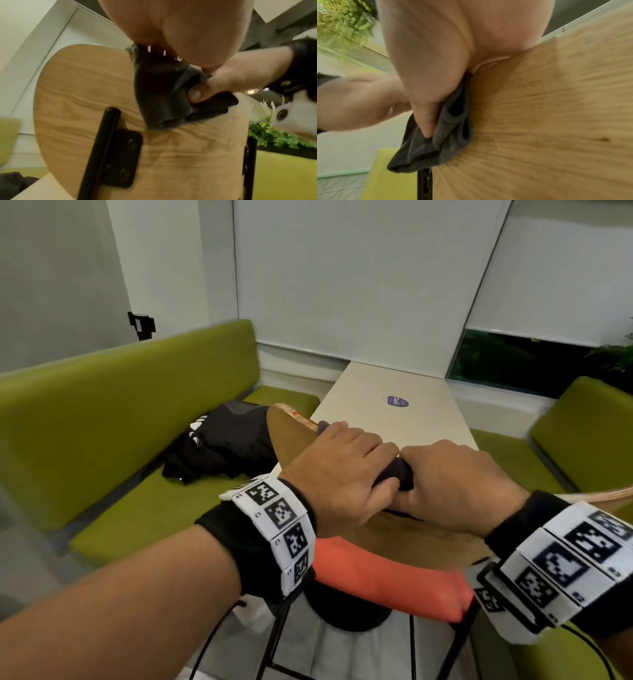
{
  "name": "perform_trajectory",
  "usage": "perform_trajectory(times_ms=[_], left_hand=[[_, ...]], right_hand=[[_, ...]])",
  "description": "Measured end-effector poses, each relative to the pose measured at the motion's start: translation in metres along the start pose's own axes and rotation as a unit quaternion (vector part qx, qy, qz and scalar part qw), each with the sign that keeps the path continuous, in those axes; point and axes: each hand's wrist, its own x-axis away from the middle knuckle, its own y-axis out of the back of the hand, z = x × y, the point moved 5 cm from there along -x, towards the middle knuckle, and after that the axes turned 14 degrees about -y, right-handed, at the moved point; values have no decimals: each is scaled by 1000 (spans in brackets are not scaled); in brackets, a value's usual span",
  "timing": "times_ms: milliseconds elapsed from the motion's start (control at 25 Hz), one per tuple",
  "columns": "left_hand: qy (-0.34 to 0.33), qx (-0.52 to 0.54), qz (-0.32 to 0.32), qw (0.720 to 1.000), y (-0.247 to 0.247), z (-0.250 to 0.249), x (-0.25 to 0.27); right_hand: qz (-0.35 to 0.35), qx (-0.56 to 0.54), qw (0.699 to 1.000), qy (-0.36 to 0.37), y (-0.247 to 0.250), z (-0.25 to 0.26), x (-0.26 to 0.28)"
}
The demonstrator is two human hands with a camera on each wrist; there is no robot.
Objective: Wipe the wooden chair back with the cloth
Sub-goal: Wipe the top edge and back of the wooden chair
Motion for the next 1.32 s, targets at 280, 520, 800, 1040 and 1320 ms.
perform_trajectory(times_ms=[280,520,800,1040,1320], left_hand=[[8,-99,-37,994,-7,30,1],[91,-90,-126,984,-9,30,2],[-34,-157,-186,969,-14,34,7],[-75,-138,-218,963,3,45,-9],[-73,-142,-140,977,17,93,19]], right_hand=[[95,-38,994,33,-2,-16,-1],[39,-18,999,12,-16,-32,-2],[49,-15,998,-25,-16,-32,-2],[45,-2,998,-38,-19,-34,-5],[62,-25,997,-30,-19,-33,-4]])
